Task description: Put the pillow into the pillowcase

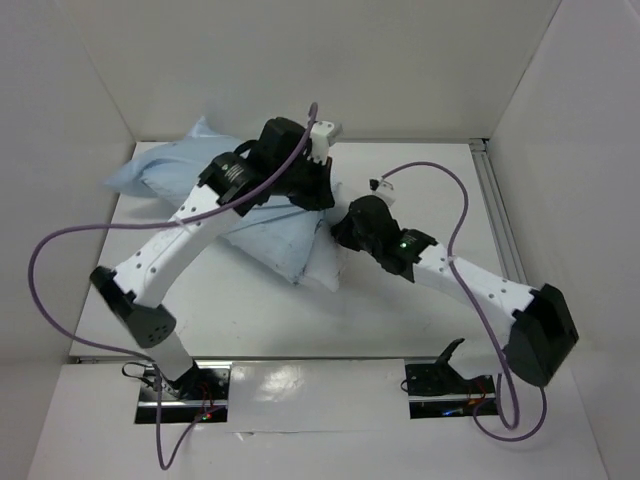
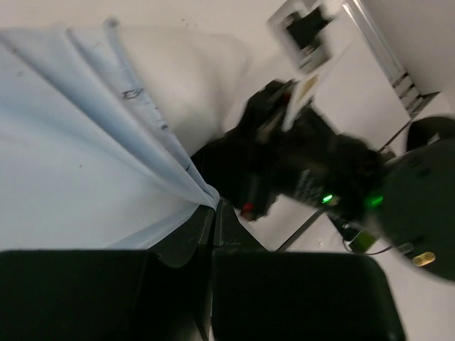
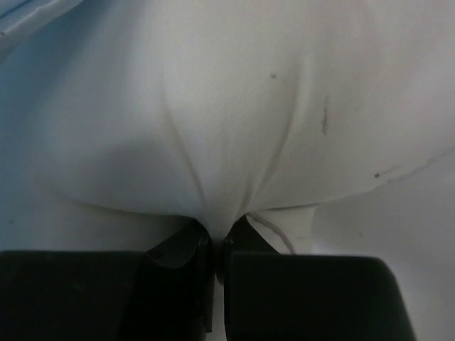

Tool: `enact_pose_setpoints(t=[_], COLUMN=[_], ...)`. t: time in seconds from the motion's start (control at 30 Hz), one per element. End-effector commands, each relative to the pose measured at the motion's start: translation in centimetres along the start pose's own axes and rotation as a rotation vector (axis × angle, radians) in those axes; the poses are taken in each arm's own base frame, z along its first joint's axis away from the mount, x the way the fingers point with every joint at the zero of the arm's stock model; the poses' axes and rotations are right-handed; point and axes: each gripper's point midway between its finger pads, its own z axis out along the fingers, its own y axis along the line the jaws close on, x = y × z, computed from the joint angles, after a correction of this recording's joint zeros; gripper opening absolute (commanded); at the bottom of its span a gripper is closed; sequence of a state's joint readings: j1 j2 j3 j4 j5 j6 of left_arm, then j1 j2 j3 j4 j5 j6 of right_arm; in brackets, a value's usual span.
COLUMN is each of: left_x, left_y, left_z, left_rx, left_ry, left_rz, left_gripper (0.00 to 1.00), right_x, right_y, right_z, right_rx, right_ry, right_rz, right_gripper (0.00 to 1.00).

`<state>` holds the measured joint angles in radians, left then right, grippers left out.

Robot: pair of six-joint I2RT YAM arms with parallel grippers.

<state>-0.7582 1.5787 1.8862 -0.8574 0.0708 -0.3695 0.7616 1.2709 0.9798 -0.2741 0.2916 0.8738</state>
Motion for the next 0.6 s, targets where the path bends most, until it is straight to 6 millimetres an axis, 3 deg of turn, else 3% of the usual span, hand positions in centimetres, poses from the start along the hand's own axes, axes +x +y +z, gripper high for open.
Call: enact_pose_setpoints(t=[0.0, 0.07, 0.1, 0.17, 0.2, 0.23, 0.3, 0.33, 0.4, 0.43, 0.47, 0.5, 0.53, 0.57], left_x=[-3.1, -2.9, -1.6, -0.6, -0.6, 1.3, 2.8, 4.5, 5.7, 6.3, 7.0, 7.7, 7.7, 8.4], left_y=[-5.4, -7.1, -7.9, -7.8, -7.1, -6.4, -4.6, -3.5, -1.1, -0.4, 0.1, 0.6, 0.5, 0.4], left_z=[1.6, 1.4, 1.3, 1.2, 1.3, 1.5, 2.0, 2.4, 3.2, 3.4, 3.2, 3.7, 3.5, 3.2], left_rx=[0.312, 0.395, 0.4, 0.388, 0.375, 0.35, 0.279, 0.235, 0.126, 0.088, 0.062, 0.016, -0.013, -0.049], left_ry=[0.008, 0.029, 0.044, 0.043, 0.023, 0.061, 0.079, 0.112, 0.125, 0.139, 0.164, 0.183, 0.183, 0.203], left_rz=[-0.029, -0.028, -0.014, -0.032, -0.035, -0.057, -0.074, -0.085, -0.09, -0.102, -0.106, -0.113, -0.114, -0.132], left_gripper=[0.0, 0.0, 0.0, 0.0, 0.0, 0.0, 0.0, 0.0, 0.0, 0.11, 0.33, 0.74, 0.84, 0.89], right_x=[-1.9, -2.7, -2.3, -3.2, -3.0, -3.5, -3.5, -3.7, -4.2, -4.9, -4.0, -3.7, -3.7, -3.4], right_y=[3.4, 1.8, 0.9, -0.3, -0.7, -1.0, -1.2, -1.4, -2.1, -1.9, -2.8, -3.4, -3.4, -3.7], right_z=[4.6, 6.6, 7.7, 8.4, 8.5, 7.9, 6.9, 5.7, 4.5, 3.4, 3.2, 3.1, 2.7, 2.7], right_rx=[-0.112, -0.107, -0.094, -0.089, -0.091, -0.113, -0.127, -0.137, -0.135, -0.153, -0.139, -0.124, -0.13, -0.123], right_ry=[-0.075, -0.072, -0.056, -0.064, -0.054, -0.062, -0.071, -0.09, -0.12, -0.146, -0.135, -0.136, -0.14, -0.134], right_rz=[0.105, 0.177, 0.2, 0.263, 0.281, 0.301, 0.318, 0.331, 0.351, 0.368, 0.381, 0.38, 0.381, 0.389], right_gripper=[0.0, 0.0, 0.0, 0.0, 0.0, 0.0, 0.0, 0.0, 0.0, 0.0, 0.0, 0.0, 0.0, 0.0])
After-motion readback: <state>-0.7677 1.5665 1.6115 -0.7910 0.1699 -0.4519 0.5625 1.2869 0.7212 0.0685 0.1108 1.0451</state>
